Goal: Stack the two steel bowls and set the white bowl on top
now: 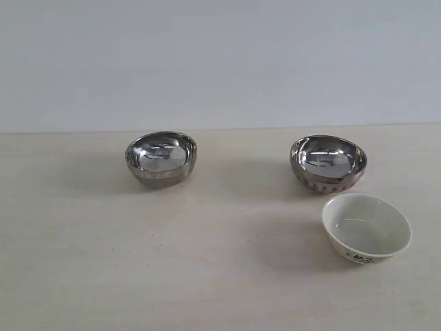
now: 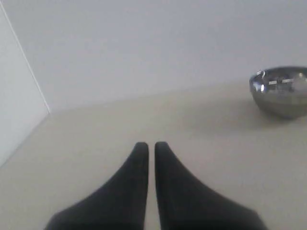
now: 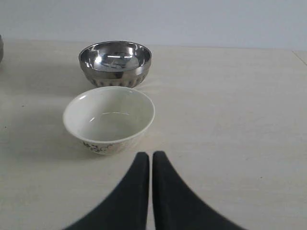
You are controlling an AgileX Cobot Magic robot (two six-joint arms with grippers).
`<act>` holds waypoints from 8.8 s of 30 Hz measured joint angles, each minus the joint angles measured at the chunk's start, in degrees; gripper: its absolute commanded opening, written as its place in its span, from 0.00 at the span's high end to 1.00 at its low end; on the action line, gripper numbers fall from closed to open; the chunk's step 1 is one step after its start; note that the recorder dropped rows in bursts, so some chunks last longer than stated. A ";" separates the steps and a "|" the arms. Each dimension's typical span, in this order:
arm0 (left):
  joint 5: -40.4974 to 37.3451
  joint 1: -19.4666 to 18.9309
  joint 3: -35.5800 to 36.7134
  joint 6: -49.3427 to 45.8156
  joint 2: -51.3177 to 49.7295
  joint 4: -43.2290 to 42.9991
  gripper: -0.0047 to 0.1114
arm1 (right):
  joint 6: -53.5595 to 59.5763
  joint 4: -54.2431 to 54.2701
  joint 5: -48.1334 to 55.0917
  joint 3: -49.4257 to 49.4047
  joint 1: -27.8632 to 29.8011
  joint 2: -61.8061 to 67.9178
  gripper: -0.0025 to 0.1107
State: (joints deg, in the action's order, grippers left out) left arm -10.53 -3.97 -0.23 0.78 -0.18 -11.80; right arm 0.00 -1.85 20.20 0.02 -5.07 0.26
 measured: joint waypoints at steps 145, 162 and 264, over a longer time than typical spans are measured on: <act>-8.14 12.75 -80.71 -50.23 -121.94 86.40 0.93 | 0.00 0.00 0.00 0.00 0.00 0.00 0.98; -14.50 24.67 -72.40 -53.98 -118.35 84.72 0.93 | 0.00 0.00 0.00 0.00 0.00 0.00 0.98; 8.10 30.71 -52.90 -54.92 -74.62 70.19 0.92 | 0.00 0.00 0.00 0.00 0.00 0.00 0.98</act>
State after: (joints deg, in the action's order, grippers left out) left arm -2.43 26.73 -53.13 -54.14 -74.80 58.39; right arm 0.00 -1.85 20.20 0.02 -5.07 0.26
